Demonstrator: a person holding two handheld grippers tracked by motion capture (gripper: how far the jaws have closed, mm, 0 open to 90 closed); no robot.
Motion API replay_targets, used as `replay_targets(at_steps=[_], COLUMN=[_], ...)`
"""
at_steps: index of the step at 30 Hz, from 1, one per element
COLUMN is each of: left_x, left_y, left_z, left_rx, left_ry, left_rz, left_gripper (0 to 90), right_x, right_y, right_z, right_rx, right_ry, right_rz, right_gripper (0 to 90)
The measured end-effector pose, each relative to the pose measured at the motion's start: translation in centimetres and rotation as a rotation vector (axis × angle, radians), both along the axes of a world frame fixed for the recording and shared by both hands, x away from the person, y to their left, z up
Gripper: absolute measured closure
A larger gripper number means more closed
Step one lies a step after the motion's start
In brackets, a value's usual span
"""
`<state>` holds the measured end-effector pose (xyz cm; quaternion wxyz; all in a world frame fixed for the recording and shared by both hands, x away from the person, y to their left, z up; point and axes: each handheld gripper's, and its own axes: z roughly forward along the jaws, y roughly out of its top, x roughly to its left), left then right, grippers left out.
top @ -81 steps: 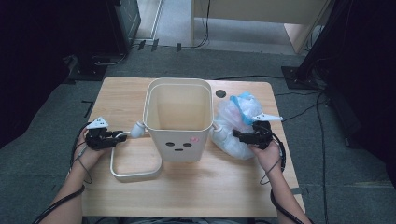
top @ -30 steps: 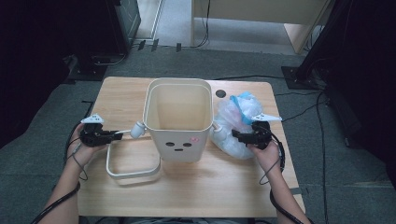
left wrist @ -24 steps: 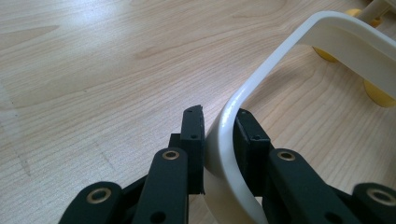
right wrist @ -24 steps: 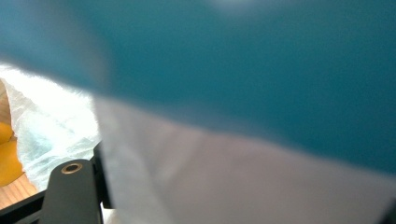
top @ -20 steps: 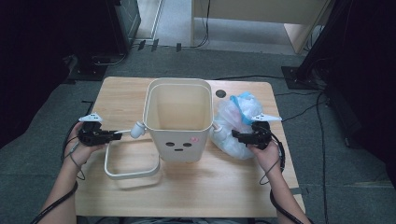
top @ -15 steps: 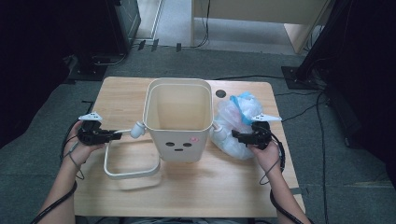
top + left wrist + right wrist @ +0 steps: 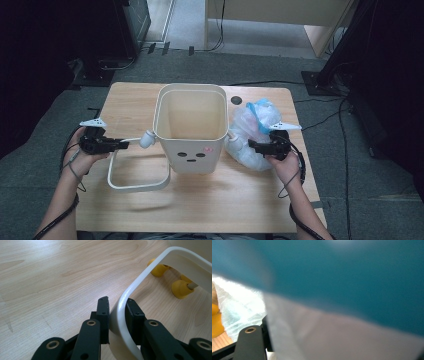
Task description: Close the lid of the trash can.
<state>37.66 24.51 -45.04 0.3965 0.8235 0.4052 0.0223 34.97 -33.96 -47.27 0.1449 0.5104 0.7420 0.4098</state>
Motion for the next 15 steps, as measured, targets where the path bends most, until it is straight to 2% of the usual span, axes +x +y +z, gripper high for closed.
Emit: replay_targets(at_steps=[10, 15], left_x=[-0.4, -0.3], left_y=[0.6, 0.7], left_z=[1.3, 1.9], left_rx=[-0.021, -0.036], left_ry=[-0.003, -0.016], left_rz=[0.019, 0.013], left_gripper=[75.7, 75.7], right_x=[0.0, 0.0], right_y=[0.0, 0.0], right_z=[0.0, -0.2], right_rx=[0.000, 0.003], right_ry=[0.001, 0.006], right_rz=[0.002, 0.004], right_gripper=[26.5, 26.4])
